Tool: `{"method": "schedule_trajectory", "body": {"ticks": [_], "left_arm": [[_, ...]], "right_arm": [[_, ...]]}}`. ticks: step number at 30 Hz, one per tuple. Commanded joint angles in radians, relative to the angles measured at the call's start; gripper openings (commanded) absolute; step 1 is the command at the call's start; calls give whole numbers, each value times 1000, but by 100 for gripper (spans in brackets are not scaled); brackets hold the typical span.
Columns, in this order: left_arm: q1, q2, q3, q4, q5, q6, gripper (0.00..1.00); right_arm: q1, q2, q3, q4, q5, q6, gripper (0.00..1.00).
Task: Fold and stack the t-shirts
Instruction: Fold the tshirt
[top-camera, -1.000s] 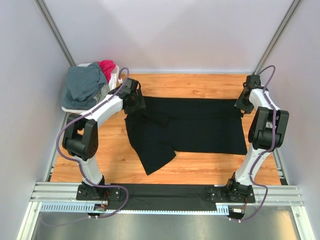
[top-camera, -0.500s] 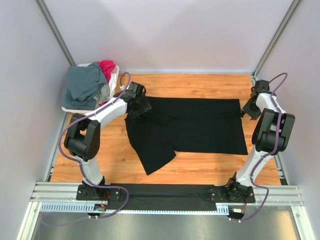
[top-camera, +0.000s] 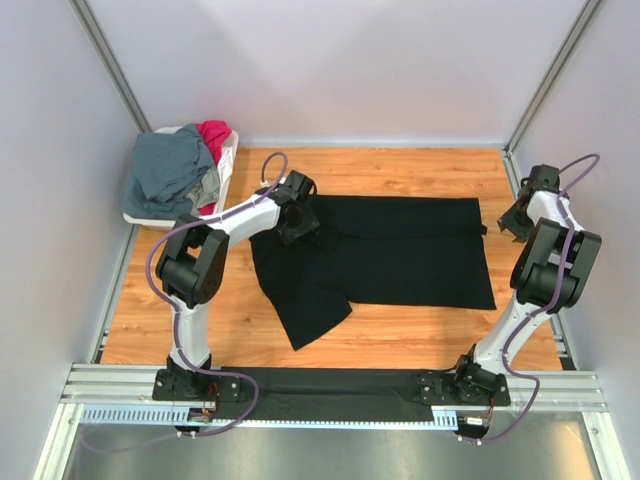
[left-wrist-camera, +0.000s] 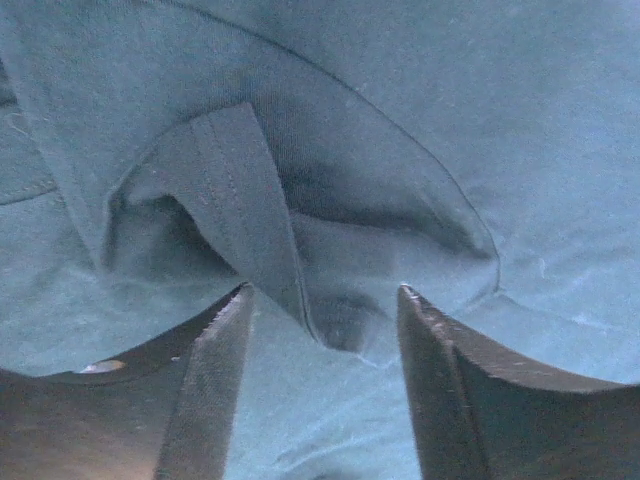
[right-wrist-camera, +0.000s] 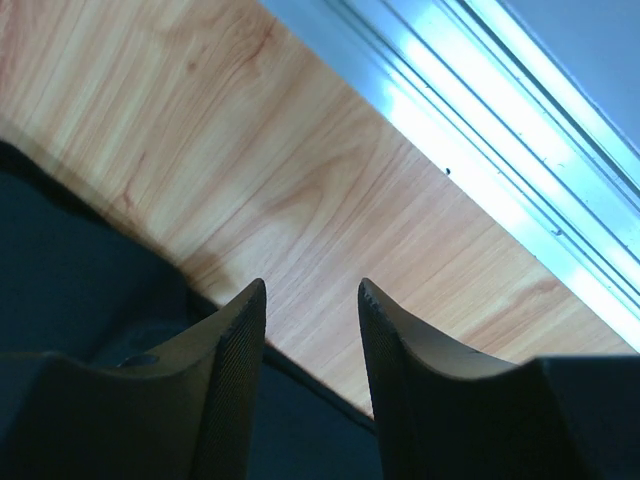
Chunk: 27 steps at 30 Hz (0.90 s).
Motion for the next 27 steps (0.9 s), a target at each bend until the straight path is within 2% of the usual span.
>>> {"method": "schedule_trajectory", "body": {"ticks": [1,4,5,7,8,11,19,27], "left_arm": [[-6,13,46,-11,-40,-46,63],[-7,24,47,-11,-46,-53,48],[-7,24,47,-11,-46,-53,39],[-7,24,41,-12,-55,-51,29],[-7,23,41,-14,-58,-49,17],[-7,13,40,-25,-72,-43,0],[-7,-46,34,-17,-98,-13,0],[-7,-63,38,-18,-100,0,0]], "right_arm": [[-21,-11,-17,68,-33,23,44],[-19,-6,-37,102,-76,30,43],[-21,-6,-46,113,-93,33,43],[-19,-5,-58,148,-137,40,43],[-21,-3,-67,157,-151,48,43],[-21,3,-69,179,-211,66,43],[-21,3,-101,267,-311,111,37],[-19,-38,-153,300,-338,94,37]]}}
